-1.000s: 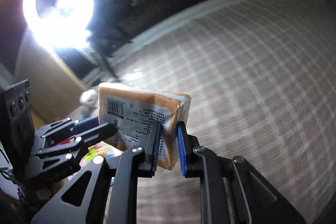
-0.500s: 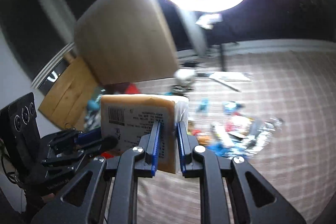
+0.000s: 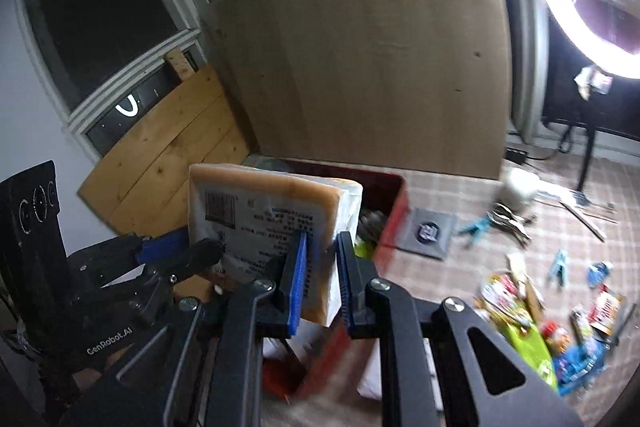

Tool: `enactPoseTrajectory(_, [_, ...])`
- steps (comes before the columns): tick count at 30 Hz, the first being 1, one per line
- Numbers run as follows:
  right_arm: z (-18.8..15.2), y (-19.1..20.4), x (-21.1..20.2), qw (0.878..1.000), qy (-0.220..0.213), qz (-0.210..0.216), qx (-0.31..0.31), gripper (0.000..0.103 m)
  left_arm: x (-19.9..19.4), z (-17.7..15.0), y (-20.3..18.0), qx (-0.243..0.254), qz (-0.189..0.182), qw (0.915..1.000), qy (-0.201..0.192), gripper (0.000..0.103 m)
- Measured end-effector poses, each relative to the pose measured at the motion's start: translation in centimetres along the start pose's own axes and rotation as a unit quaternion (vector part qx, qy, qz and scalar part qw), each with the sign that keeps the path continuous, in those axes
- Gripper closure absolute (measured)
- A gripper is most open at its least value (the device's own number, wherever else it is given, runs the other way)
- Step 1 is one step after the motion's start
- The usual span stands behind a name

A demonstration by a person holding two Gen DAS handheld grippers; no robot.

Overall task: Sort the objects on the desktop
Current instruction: 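Carry the parcel into the red bin and open the left tool while the right tool follows, then move both tools back over the scattered items on the cloth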

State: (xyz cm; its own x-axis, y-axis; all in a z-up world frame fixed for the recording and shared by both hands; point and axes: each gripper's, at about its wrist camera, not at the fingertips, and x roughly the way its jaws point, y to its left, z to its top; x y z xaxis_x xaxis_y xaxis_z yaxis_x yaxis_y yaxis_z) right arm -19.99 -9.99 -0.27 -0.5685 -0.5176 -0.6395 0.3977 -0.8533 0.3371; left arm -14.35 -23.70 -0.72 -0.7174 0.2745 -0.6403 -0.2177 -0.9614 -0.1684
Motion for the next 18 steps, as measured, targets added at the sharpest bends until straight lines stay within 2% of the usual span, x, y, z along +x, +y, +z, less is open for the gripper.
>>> enactPoseTrajectory(4, [2.4,0.2,4.5,1.0,0.019,-0.008,0.001,0.087,2.5,1.5,2.4,-0.002,0.003,1.0,0.002,0.078])
enactPoseTrajectory(5, [3.1,0.1,5.9,1.0,0.029,-0.011,0.001,0.085,4.2,1.6,3.1,0.003,0.022,0.9996,0.018,0.069])
enactPoseTrajectory(6, [3.4,-0.5,7.1,0.998,0.045,-0.035,0.008,0.085,6.0,1.7,3.9,0.008,0.041,0.9985,0.035,0.066])
enactPoseTrajectory(7, [3.6,-1.2,8.3,0.996,0.062,-0.064,0.017,0.085,7.6,1.7,4.7,0.011,0.058,0.997,0.05,0.068])
enactPoseTrajectory(8, [3.6,-2.1,8.4,0.996,0.062,-0.062,0.032,0.085,8.7,1.3,5.4,0.002,0.066,0.9959,0.061,0.073])
enactPoseTrajectory(10, [3.2,-3.7,7.8,0.996,0.053,-0.058,0.051,0.085,9.7,0.3,6.2,-0.011,0.065,0.995,0.074,0.075])
enactPoseTrajectory(12, [2.4,-4.8,5.9,0.994,0.035,-0.093,0.042,0.085,9.7,-0.6,6.6,-0.021,0.05,0.9954,0.079,0.074])
enactPoseTrajectory(18, [-0.3,-8.7,-1.7,0.987,-0.004,-0.145,0.063,0.085,6.5,-1.7,3.3,-0.004,-0.003,0.9978,0.066,0.074])
